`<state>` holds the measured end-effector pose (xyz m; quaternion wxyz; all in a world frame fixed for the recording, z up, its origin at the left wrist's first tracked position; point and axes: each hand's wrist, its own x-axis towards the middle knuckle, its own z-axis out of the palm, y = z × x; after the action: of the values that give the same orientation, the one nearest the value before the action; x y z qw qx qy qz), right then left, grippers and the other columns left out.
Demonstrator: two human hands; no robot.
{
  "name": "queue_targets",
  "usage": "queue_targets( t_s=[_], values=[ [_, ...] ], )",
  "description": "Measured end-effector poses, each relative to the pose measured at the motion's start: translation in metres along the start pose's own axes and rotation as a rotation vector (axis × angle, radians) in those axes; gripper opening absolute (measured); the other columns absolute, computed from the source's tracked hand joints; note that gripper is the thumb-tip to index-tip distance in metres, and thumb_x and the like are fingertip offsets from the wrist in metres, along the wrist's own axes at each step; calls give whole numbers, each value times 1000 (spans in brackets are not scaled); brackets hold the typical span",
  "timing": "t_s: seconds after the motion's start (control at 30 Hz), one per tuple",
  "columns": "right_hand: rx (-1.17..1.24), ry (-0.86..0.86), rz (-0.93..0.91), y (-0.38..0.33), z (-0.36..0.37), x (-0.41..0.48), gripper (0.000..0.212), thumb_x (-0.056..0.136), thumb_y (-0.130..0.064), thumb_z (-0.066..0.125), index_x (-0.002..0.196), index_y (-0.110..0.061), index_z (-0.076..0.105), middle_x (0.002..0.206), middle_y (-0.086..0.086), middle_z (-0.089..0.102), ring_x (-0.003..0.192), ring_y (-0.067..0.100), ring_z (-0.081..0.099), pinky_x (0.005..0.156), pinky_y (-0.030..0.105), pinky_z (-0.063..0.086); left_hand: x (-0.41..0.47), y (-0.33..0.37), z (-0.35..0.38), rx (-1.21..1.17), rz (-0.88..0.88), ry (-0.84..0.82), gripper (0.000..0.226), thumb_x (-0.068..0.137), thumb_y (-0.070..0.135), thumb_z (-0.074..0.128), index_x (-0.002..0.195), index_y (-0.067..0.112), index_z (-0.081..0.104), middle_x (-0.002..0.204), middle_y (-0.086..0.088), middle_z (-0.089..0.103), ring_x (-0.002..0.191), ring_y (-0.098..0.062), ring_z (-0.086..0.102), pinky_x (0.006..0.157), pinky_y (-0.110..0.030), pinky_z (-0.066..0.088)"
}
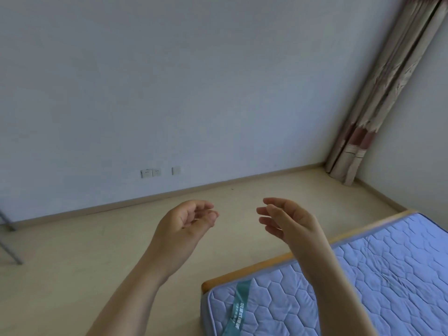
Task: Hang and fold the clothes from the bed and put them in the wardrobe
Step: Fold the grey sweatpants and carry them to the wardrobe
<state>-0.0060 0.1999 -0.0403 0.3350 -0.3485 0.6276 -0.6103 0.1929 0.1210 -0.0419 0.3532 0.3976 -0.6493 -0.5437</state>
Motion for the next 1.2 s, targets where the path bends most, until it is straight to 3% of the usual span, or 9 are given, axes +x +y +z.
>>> queue_targets(
  t_s=[0.13, 0.43, 1.2],
  values=[
    [-29, 24, -5, 9, 55, 60, 16, 96, -12, 56, 106, -16, 67, 94, 1, 76, 90, 18, 71, 83, 29, 57, 74, -16, -48, 24, 25, -32, 16, 90, 27, 65, 106, 25, 68, 100, 7, 74, 95, -8, 69, 97, -41, 51],
    [-62, 123, 34, 7, 126, 177, 18, 96, -15, 56, 110, -19, 67, 97, -2, 76, 92, 15, 71, 85, 31, 55, 235, -24, -113, 105, 44, -195, 14, 91, 31, 64, 104, 31, 68, 104, 12, 72, 98, -3, 67, 97, -38, 51],
    [-66, 606, 54, 30, 38, 507, 16, 96, -14, 57, 107, -19, 68, 94, -2, 76, 90, 15, 71, 83, 28, 55, 641, -21, 49, 117, 131, -633, 13, 91, 29, 64, 103, 32, 68, 103, 12, 72, 98, -6, 67, 96, -39, 52]
  ],
)
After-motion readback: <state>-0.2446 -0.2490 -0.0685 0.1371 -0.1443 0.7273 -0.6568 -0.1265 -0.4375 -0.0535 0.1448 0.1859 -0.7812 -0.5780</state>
